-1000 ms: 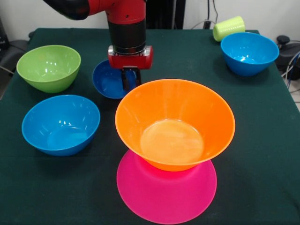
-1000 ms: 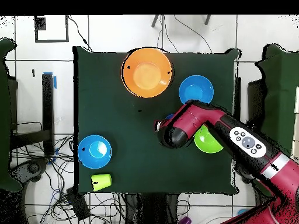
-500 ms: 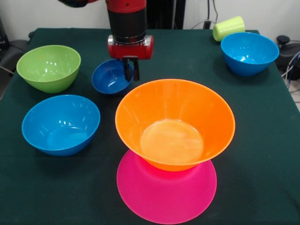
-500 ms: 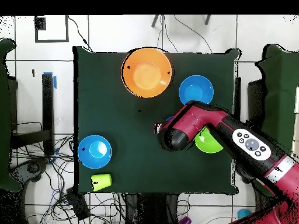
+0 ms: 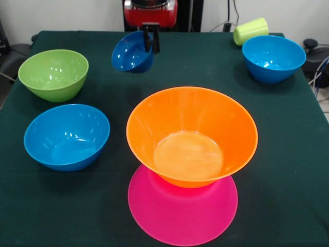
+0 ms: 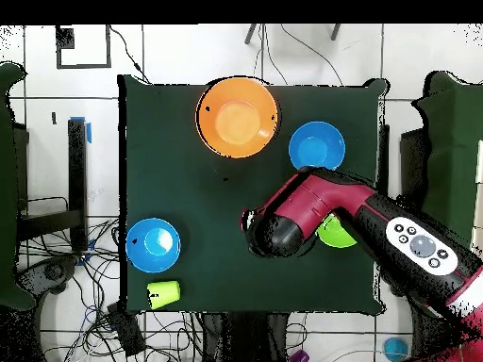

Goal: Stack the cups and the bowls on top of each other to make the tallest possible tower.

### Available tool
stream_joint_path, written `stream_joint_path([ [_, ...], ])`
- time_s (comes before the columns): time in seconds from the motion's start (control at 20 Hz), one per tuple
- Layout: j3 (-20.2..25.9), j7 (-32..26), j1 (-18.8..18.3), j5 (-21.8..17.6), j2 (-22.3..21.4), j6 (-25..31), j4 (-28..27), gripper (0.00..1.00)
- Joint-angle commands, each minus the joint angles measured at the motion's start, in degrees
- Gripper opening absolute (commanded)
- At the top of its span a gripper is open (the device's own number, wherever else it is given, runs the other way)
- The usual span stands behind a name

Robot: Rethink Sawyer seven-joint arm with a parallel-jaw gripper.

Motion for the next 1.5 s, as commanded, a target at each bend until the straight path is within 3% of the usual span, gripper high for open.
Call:
stream_joint_path([
  [0.05,0.33,3.16,3.44,4.73,-3.29,8.45,-3.87,0.00],
  [0.35,1.08,4.87,5.12,5.28,-4.47,8.51,-2.56,0.00],
  [0.7,9.04,4.60,11.06,16.17,-7.48,17.58,3.33,0.00],
  [1.15,14.64,7.76,17.18,24.00,-7.85,22.39,10.03,0.00],
  [1.5,17.35,7.43,21.69,25.27,-7.49,23.82,17.03,0.00],
])
